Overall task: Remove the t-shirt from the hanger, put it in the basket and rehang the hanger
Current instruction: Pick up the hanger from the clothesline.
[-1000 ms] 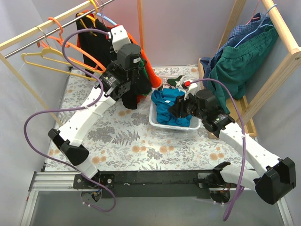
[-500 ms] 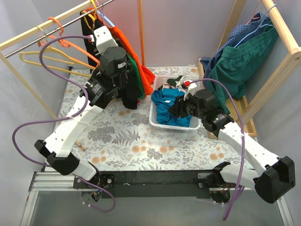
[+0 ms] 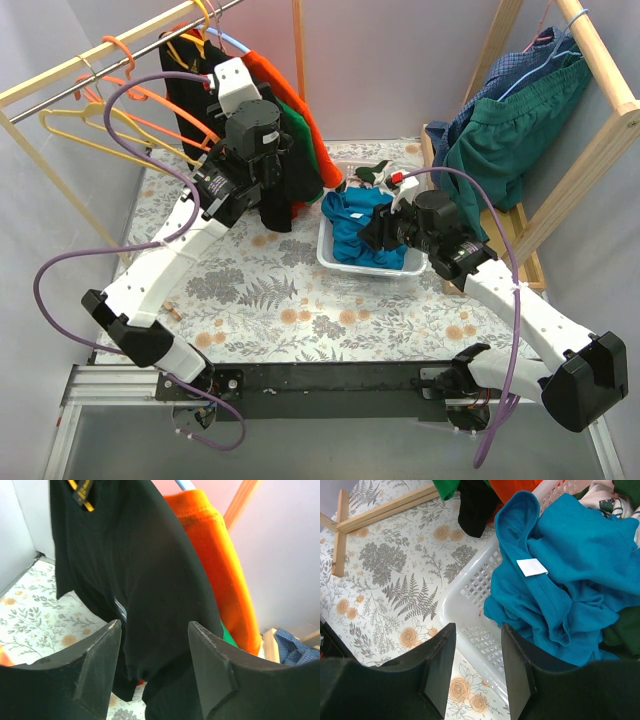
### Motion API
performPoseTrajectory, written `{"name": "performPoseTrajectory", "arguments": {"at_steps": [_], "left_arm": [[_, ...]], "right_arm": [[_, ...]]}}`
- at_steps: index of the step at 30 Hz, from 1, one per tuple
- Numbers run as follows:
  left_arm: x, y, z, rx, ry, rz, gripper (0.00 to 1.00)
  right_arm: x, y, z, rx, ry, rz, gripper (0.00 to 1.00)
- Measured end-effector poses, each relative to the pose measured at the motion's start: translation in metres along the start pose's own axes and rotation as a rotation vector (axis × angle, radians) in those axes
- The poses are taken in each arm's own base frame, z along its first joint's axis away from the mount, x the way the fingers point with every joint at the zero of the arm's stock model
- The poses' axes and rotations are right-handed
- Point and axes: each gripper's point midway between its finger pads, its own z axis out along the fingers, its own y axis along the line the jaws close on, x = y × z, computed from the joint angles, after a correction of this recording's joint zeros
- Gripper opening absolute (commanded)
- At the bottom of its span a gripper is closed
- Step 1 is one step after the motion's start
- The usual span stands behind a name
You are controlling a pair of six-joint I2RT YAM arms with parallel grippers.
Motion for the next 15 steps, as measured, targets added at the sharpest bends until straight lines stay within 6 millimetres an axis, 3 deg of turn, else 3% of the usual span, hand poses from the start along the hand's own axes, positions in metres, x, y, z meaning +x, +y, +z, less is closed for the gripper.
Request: {"name": "performPoseTrajectory", "arguments": {"at_steps": [3,10,15], "left_arm": [[0.000,-0.004,0.000,0.018,0.006,-0.004,0.62],[-0.023,-0.013,-0.005,0.068,-0.019,-0.066,0.64],[-0.019,-0.017,-0.003,0.075,-0.011,-0.061,0.63]], "right_arm": [[0.001,-0.001,0.000,0.005,0.004,0.000,0.49],[0.001,-0.002,0.000,0.009,0.003,0.000,0.49],[0.001,-0.002,0.000,0.009,0.004,0.000,0.49]]}}
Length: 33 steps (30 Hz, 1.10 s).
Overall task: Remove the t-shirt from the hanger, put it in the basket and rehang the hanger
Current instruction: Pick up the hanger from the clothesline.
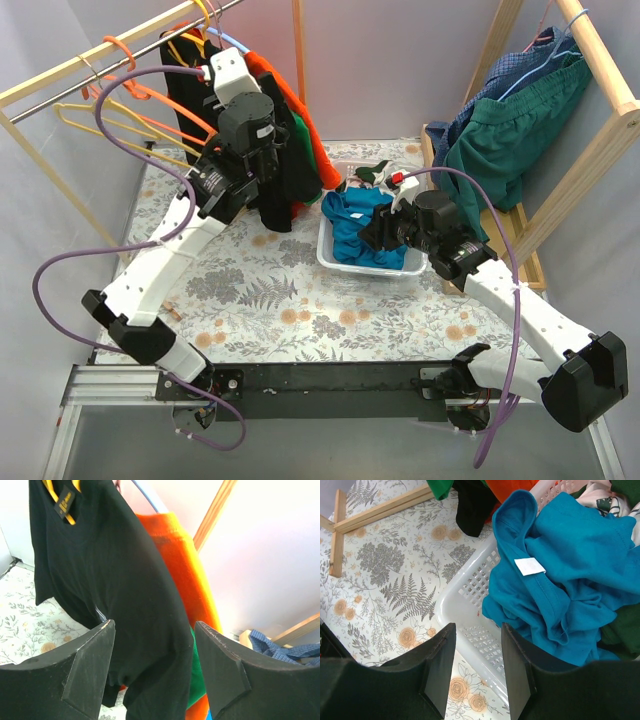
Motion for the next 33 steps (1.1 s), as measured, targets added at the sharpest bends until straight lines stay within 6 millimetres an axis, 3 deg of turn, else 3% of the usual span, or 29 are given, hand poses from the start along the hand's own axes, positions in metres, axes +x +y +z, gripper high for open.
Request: {"name": "performPoseTrajectory", "arguments": {"at_steps": [5,10,12,18,22,25,28,33], "left_arm": [[0.021,-0.006,0.011,-0.013,0.026,0.038,0.59],[0.042,-0.005,0.022,-0.037,0.058,0.083,0.40],[0.043,-0.004,0.022,-0.040,0.060,0.087,0.36],[0.038,-0.002,0.021,-0.045,0.051,0.083,0.38],[0.033,0.002,0.018,-0.046,0.044,0.084,0.50],[0.028,0.005,0.015,-0.049,0.032,0.074,0.51],[0.023,0.009,0.012,-0.050,0.023,0.065,0.47],[0.023,0.011,0.011,-0.053,0.020,0.062,0.32]], "right_arm": [[0.000,0.000,0.000,0.002,0.000,-0.001,0.49],[0.000,-0.001,0.000,0.004,0.000,-0.003,0.49],[0.000,-0.001,0.000,0.004,0.000,-0.003,0.49],[0.000,-0.001,0.000,0.004,0.001,-0.003,0.49],[0.000,-0.001,0.000,0.004,0.001,-0.003,0.49],[0.000,-0.001,0.000,0.004,0.002,-0.002,0.49],[0.000,-0.001,0.000,0.004,0.002,-0.002,0.49],[0.001,-0.001,0.000,0.004,0.002,-0.002,0.49]]}}
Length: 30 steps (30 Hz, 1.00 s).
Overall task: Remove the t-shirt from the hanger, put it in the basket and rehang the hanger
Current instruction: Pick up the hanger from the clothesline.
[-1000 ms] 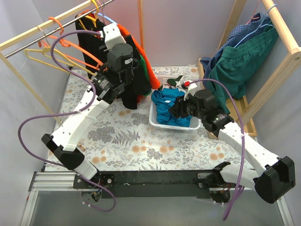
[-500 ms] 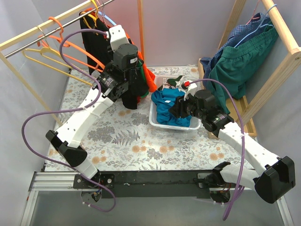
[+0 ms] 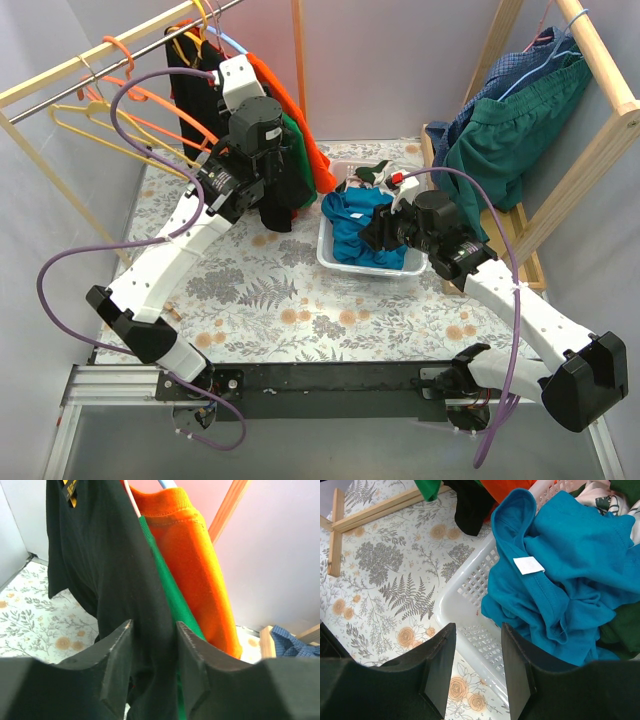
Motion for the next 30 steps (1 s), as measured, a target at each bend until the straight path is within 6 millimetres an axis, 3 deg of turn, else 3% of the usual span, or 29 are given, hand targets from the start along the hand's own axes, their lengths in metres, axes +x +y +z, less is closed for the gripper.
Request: {"name": "performPoseTrajectory", "arguments": {"at_steps": [3,4,6,12,30], "left_arm": [[0.001,0.001,0.000,-0.003,0.001,0.001,0.28],[0.001,0.001,0.000,-0.005,0.001,0.000,0.16],[0.001,0.002,0.000,-0.011,0.000,-0.002,0.00],[0.002,-0.003,0.000,0.016,0.009,0.010,0.00],[-0.026,-0.020,-0.011,0.055,-0.082,0.044,0.00]], "right_arm": [[0.000,0.000,0.000,0.000,0.002,0.000,0.49],[0.001,0.000,0.000,0.001,0.003,0.001,0.49],[0.001,0.000,0.000,0.001,0.002,0.001,0.49],[0.001,-0.001,0.000,0.003,0.003,0.000,0.49],[0.011,-0.004,0.005,0.010,0.034,0.008,0.48]]}}
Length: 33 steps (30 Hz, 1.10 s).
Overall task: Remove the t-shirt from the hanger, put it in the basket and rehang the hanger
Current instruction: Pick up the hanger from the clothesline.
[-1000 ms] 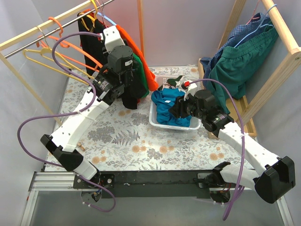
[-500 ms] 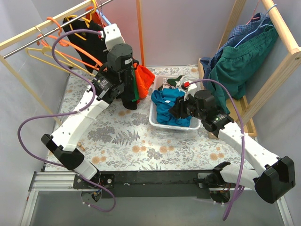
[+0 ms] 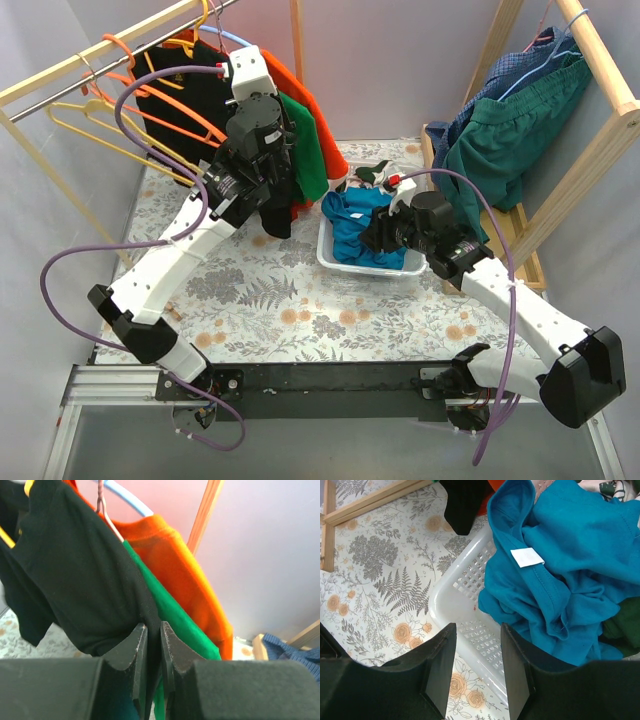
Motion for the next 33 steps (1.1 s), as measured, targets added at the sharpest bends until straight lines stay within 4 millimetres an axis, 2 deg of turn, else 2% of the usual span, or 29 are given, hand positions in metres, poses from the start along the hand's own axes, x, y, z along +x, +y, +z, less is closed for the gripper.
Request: {"name": "performPoseTrajectory", "arguments": {"at_steps": [11,20,23,33], "left_arm": [[-0.032,-0.020,-0.001,0.082,-0.103,-0.081,0.00],[-0.035,-0.018,-0.010,0.131,-0.135,-0.132,0.00],[-0.034,-0.014,-0.020,0.147,-0.134,-0.146,0.00],[-0.024,-0.006,-0.076,0.270,-0.100,-0.158,0.00]], "right_arm": [[0.005,-0.001,0.002,0.002,0.018,0.004,0.48],[0.010,-0.002,0.001,0.007,0.038,0.009,0.48],[0.010,-0.002,0.001,0.007,0.038,0.009,0.48],[0.013,-0.003,0.004,0.006,0.050,0.012,0.48]]}}
